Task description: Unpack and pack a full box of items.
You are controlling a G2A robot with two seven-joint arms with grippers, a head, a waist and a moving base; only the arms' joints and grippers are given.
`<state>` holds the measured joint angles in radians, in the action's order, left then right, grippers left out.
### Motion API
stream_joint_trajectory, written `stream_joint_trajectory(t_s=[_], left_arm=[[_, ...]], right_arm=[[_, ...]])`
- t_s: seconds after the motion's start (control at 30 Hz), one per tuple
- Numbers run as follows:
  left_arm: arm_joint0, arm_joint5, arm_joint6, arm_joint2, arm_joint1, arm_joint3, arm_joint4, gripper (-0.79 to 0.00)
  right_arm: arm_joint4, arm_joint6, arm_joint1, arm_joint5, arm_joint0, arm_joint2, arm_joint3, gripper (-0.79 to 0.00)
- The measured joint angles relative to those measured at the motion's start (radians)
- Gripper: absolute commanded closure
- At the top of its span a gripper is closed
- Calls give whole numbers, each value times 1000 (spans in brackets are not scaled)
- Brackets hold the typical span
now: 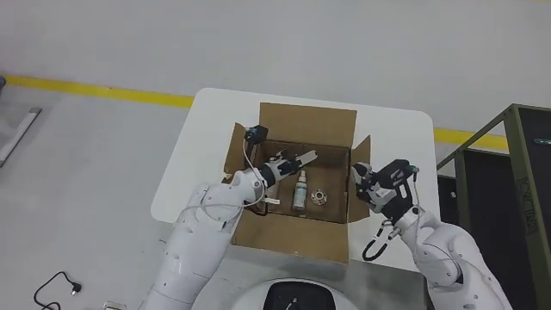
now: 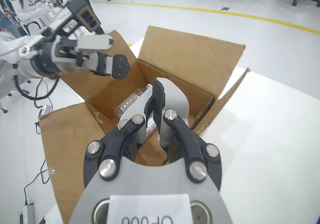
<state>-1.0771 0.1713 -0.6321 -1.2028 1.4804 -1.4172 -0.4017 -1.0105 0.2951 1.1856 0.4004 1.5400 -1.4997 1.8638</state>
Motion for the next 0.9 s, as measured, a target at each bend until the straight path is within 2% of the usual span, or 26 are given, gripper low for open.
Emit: stream_joint_trajectory(t_s=[0.47,0.7,0.9], left_arm=[[37,-31,-9,70,-6,30,-83,-785],[72,-140,19,157,0,67,-259,-785],[99,-278,20,251,13,90,-421,-785]], right_arm=[[64,-21,-6,-108,102,-97,-101,0],[46,-70,0,-166,81,-67,-177,0],[35,-100,3,-182,64,-43,-232,0]])
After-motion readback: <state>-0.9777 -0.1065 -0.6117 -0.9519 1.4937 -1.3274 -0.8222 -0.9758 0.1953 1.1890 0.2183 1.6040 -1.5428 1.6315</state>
